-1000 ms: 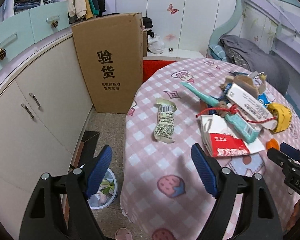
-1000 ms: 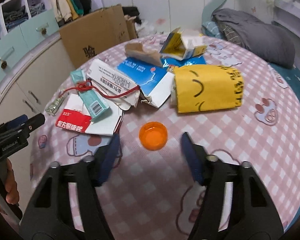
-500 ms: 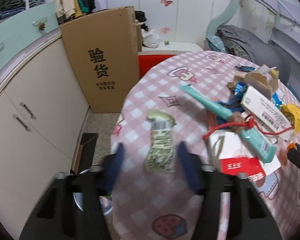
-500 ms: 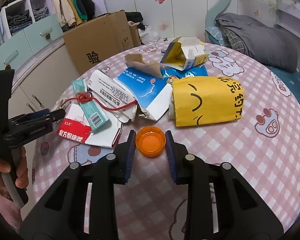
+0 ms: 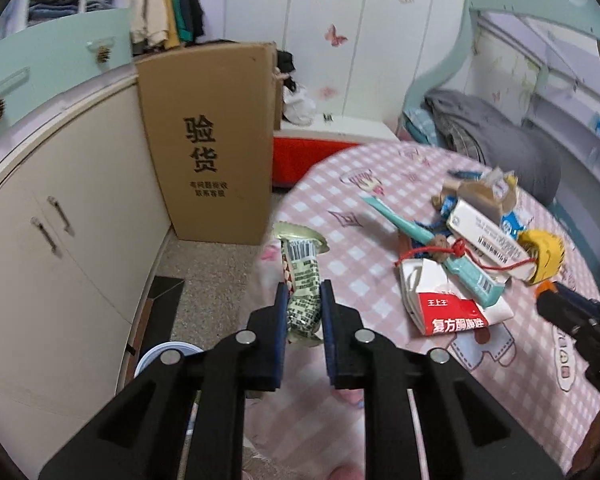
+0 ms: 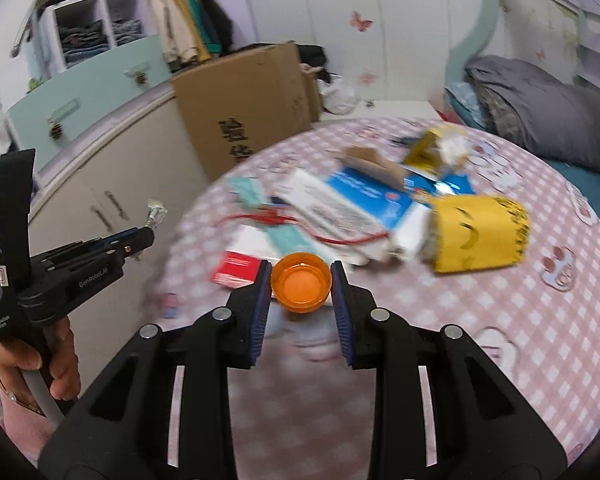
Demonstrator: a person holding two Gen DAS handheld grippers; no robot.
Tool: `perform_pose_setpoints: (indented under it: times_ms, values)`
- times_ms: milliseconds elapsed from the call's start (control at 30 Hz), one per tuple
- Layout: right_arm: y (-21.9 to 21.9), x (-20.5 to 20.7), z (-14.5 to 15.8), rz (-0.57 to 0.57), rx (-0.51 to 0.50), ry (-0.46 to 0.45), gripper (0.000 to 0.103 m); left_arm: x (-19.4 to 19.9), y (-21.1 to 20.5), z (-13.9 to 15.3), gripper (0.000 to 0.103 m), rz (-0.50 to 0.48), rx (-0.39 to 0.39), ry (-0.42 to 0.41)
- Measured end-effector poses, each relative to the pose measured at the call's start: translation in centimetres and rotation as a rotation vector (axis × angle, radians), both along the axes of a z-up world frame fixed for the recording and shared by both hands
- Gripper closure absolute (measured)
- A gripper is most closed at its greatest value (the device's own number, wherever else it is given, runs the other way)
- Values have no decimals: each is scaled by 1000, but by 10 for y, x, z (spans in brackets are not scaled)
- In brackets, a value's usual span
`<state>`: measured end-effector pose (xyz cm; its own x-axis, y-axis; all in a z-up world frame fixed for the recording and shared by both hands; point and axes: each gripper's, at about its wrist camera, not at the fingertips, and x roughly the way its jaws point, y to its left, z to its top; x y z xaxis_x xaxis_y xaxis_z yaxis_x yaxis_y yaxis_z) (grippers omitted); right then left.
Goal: Collect trash
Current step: 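Carry wrapper and cap over the blue wastebasket and open both tools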
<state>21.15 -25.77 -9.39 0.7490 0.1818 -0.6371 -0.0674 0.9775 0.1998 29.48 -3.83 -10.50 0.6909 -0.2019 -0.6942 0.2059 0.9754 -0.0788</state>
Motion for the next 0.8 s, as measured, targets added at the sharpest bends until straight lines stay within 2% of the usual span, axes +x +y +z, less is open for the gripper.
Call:
perform_pose_setpoints:
  times_ms: [300,467,600,700,733,767,800]
  values:
    - [104,12,12,183,5,-11,74,-27,77,20,88,117,-48,-45]
    - [166,27,3,293,29,8,74,-36,129,11,88,221,-59,-30]
    - [222,44,-16,374,47,42,74,-37,172,-2,88,306,-60,-6]
    - [252,57,-33,392,69,41,73,-37,203,-16,88,379,-61,24]
    - [261,62,-40,395,78,39,68,-36,210,-19,88,395,-61,32]
    - [266,65,-44,391,80,41,57,-35,221,-25,88,424,-57,47]
    - [273,69,-52,373,72,46,36,-35,227,-29,88,438,-54,55]
